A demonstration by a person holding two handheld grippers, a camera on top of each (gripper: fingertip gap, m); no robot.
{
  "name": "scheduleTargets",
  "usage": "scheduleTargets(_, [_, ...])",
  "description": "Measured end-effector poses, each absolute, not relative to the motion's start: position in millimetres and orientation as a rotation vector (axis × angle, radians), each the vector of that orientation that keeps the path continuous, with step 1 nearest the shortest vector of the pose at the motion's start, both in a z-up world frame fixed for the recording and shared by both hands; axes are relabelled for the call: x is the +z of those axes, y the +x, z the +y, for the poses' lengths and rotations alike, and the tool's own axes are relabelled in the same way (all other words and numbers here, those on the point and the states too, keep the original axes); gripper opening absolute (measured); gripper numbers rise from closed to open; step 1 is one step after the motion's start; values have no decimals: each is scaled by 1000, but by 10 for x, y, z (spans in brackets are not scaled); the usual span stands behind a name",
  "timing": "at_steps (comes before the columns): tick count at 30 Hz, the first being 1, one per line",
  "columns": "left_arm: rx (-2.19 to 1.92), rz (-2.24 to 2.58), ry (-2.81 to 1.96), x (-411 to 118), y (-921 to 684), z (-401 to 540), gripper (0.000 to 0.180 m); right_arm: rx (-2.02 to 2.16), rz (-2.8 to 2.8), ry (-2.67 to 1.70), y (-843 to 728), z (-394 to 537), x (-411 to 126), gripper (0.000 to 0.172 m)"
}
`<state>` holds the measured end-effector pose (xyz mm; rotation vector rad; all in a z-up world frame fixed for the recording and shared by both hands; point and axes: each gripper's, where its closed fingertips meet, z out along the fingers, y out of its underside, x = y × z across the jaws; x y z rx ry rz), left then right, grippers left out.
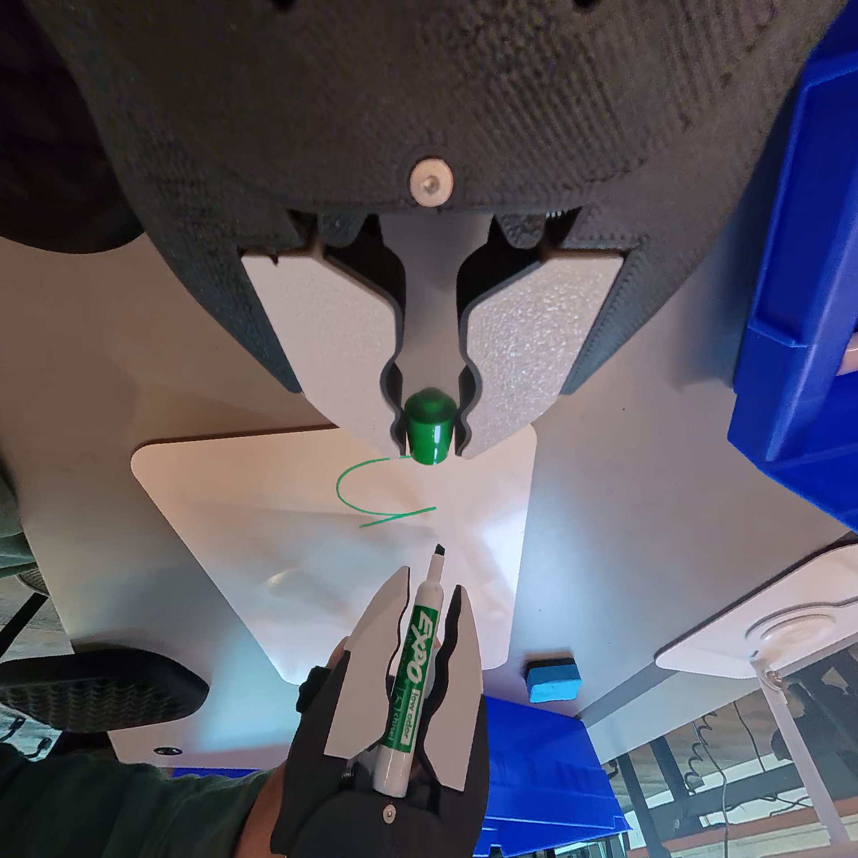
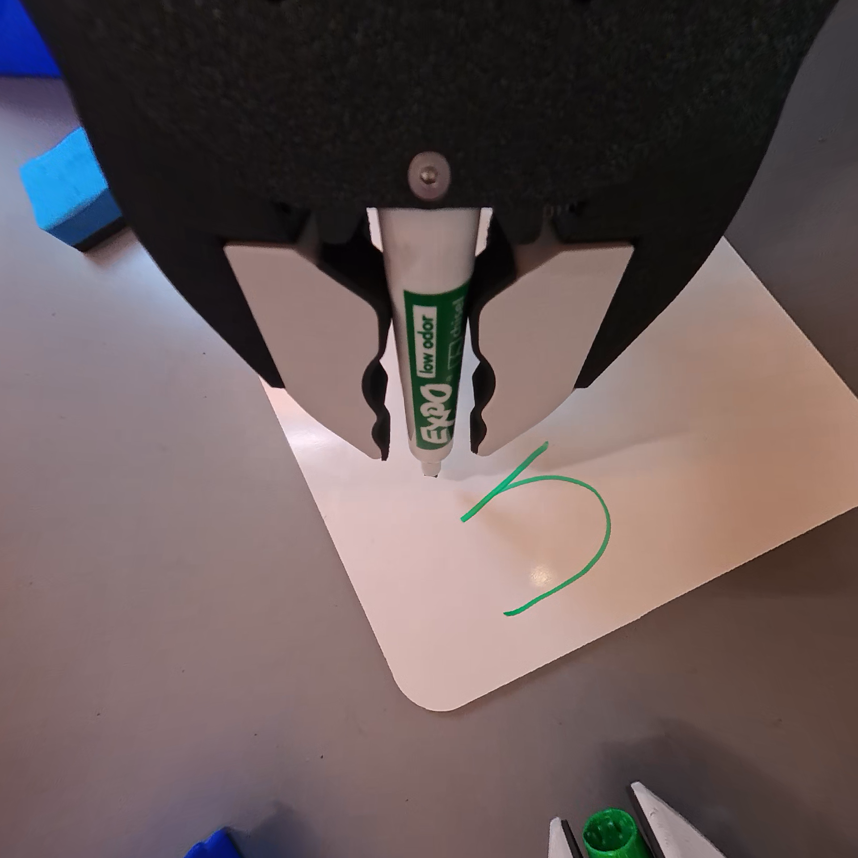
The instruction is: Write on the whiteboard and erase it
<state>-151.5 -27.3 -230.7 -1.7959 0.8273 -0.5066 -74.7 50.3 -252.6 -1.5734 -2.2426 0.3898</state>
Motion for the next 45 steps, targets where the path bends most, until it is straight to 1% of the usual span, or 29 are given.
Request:
scheduleTargets(13, [-508,840,-1806,-2335,-1510,-276,20,372,-2268,-1580,-776,501,-2636,35])
scheduleTargets(23, [-542,813,-1812,-2326,-1529,-262,20,254,-2382,-1580,-289,275,-2630,35])
scheduleTargets(28, [-539,809,-1814,-2328,-1538,-258,20,174,-2332,-1567,-450,549,-2631,35])
scheduleTargets(31, [-531,819,-1815,-2336,-1537,-262,20,201,-2305,-1578,-579,687,-2634,35])
scheduleTargets(36, [-539,823,-1816,-2339,-1540,-269,20,267,-2268,-1602,-584,674,-2589,35])
scheduleTargets(39, [-542,826,-1821,-2345,-1537,-274,20,215,-2245,-1597,-498,750,-2547,35])
scheduleTargets(45, [-536,828,-1817,-2330,-1532,-281,20,241,-2220,-1634,-456,786,-2582,35])
